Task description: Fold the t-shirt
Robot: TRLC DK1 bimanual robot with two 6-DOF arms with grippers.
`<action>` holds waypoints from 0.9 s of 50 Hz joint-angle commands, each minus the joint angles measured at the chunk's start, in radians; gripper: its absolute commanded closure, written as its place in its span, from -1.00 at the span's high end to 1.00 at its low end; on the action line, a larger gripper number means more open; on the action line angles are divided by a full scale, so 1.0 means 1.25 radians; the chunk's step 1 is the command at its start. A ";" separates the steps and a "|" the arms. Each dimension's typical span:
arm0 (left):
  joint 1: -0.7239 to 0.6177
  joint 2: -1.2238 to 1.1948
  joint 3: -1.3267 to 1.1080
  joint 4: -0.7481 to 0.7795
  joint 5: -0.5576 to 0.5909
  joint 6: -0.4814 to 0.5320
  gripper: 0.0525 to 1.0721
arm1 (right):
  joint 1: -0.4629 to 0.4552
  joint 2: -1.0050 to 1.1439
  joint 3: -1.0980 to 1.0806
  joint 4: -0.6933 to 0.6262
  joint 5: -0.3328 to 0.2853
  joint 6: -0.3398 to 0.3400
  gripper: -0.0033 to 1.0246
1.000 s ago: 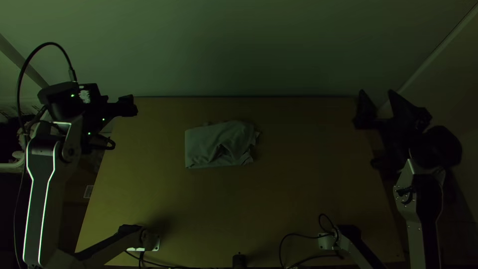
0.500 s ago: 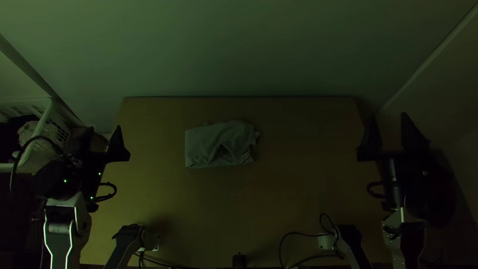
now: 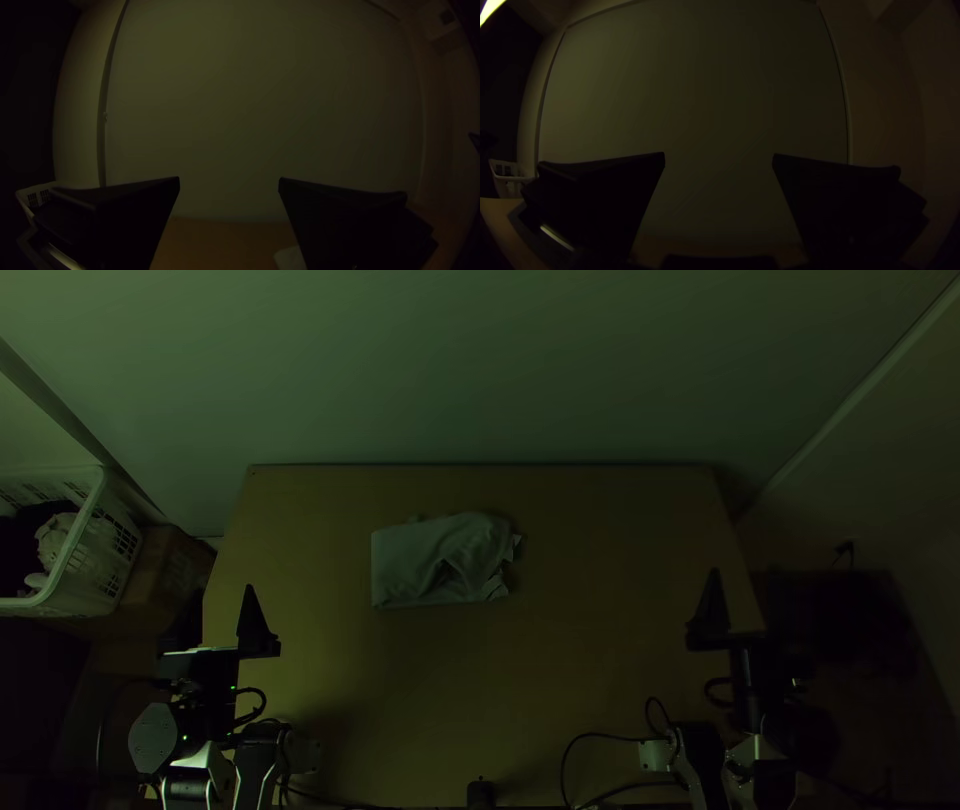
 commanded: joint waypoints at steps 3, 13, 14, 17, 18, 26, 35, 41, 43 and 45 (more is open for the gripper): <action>0.004 -0.015 -0.055 0.006 -0.055 -0.023 0.89 | -0.006 -0.085 -0.106 0.012 0.004 -0.011 0.93; 0.005 -0.015 -0.166 0.055 -0.060 -0.017 0.89 | -0.011 -0.099 -0.187 0.011 0.005 0.030 0.93; 0.005 -0.015 -0.179 0.060 -0.060 -0.016 0.89 | -0.011 -0.099 -0.194 0.012 0.005 0.031 0.93; 0.004 -0.015 -0.209 0.072 -0.060 -0.016 0.89 | -0.012 -0.099 -0.217 0.012 0.005 0.031 0.93; 0.005 -0.015 -0.223 0.081 -0.060 -0.015 0.89 | -0.012 -0.099 -0.225 0.012 0.005 0.031 0.93; 0.006 -0.015 -0.284 0.106 -0.061 -0.012 0.89 | -0.022 -0.099 -0.291 0.016 0.005 0.050 0.93; 0.006 -0.015 -0.327 0.120 -0.061 -0.010 0.89 | -0.025 -0.099 -0.327 -0.071 0.005 0.091 0.93; 0.026 -0.012 -0.337 0.142 -0.061 -0.019 0.89 | -0.011 -0.098 -0.323 -0.135 0.005 0.118 0.93; 0.037 -0.012 -0.337 0.144 -0.058 -0.035 0.89 | -0.011 -0.098 -0.323 -0.136 0.006 0.126 0.93; 0.038 -0.012 -0.337 0.141 -0.056 -0.046 0.89 | -0.012 -0.096 -0.323 -0.139 0.007 0.122 0.93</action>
